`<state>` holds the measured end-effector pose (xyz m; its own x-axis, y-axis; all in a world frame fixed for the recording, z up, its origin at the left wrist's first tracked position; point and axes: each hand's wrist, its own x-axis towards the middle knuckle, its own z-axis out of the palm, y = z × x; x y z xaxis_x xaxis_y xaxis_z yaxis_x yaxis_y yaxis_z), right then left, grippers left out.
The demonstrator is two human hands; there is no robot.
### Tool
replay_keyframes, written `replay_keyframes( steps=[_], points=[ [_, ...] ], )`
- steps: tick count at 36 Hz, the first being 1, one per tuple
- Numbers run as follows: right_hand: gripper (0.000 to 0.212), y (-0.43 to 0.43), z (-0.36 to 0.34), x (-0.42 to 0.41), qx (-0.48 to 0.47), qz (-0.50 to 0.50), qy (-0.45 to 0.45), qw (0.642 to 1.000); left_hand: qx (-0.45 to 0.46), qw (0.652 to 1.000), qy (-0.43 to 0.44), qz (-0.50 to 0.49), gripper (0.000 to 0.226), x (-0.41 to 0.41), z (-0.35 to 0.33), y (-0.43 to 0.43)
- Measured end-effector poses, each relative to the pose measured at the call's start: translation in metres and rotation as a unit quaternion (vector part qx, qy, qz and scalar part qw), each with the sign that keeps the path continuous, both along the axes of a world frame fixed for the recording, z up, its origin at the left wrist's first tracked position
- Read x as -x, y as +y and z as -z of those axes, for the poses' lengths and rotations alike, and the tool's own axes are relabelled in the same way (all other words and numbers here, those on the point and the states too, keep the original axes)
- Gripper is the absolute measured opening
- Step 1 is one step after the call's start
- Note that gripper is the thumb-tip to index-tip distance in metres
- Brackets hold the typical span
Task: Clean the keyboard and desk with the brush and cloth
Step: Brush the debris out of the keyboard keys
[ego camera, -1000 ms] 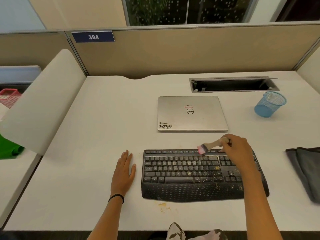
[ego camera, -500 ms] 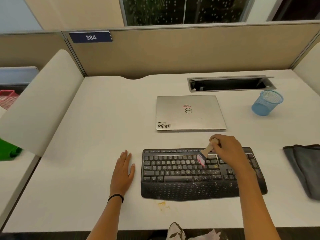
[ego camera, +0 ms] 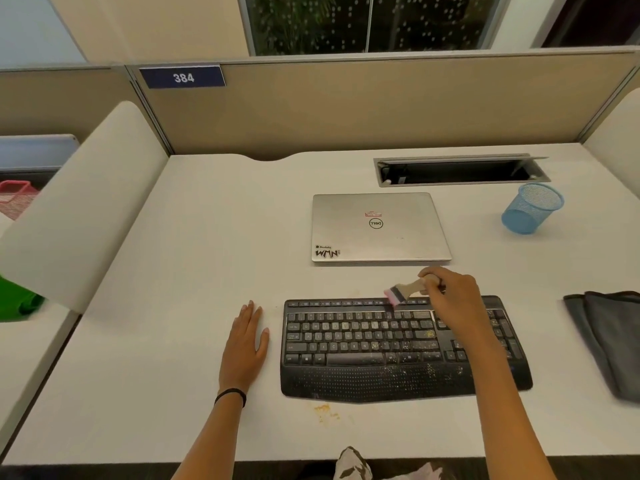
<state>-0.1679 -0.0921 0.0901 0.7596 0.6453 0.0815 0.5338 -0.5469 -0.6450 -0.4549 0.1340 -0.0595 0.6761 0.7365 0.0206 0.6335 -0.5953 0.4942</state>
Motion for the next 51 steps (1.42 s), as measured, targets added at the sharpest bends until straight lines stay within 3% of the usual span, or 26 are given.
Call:
replay_keyframes(
  steps=[8, 14, 20, 25, 33, 40, 45, 51],
  points=[
    [0.014, -0.005, -0.013, 0.0, 0.06, -0.038, -0.024, 0.997, -0.005, 1.0, 0.002, 0.004, 0.072, 0.0, 0.001, 0.001],
    [0.012, 0.0, -0.016, 0.004, 0.051, -0.117, 0.056, 0.99, -0.003, 1.0, 0.001, 0.002, 0.071, 0.0, 0.003, 0.001],
    [0.014, 0.002, -0.012, 0.006, 0.086, -0.159, 0.062, 0.982, -0.002, 1.0, -0.002, 0.003, 0.071, 0.0, 0.002, 0.001],
    [0.012, -0.003, -0.014, 0.0, 0.14, -0.148, -0.007, 0.979, -0.001, 1.0, 0.001, 0.003, 0.071, 0.0, 0.002, 0.002],
    [0.014, 0.013, -0.015, 0.013, 0.115, -0.181, 0.034, 0.976, -0.001, 1.0, -0.002, 0.005, 0.072, 0.0, 0.002, 0.001],
    [0.012, -0.006, -0.02, -0.003, 0.122, -0.129, 0.028, 0.984, 0.003, 1.0, -0.004, 0.001, 0.072, 0.0, 0.003, 0.002],
    [0.015, 0.01, -0.016, 0.012, 0.102, -0.178, 0.078, 0.976, 0.004, 1.0, -0.004, 0.003, 0.072, 0.0, 0.002, 0.001],
    [0.011, -0.004, -0.018, -0.003, 0.141, -0.142, 0.044, 0.979, 0.012, 1.0, -0.004, 0.001, 0.073, 0.0, 0.001, 0.001]
  ],
)
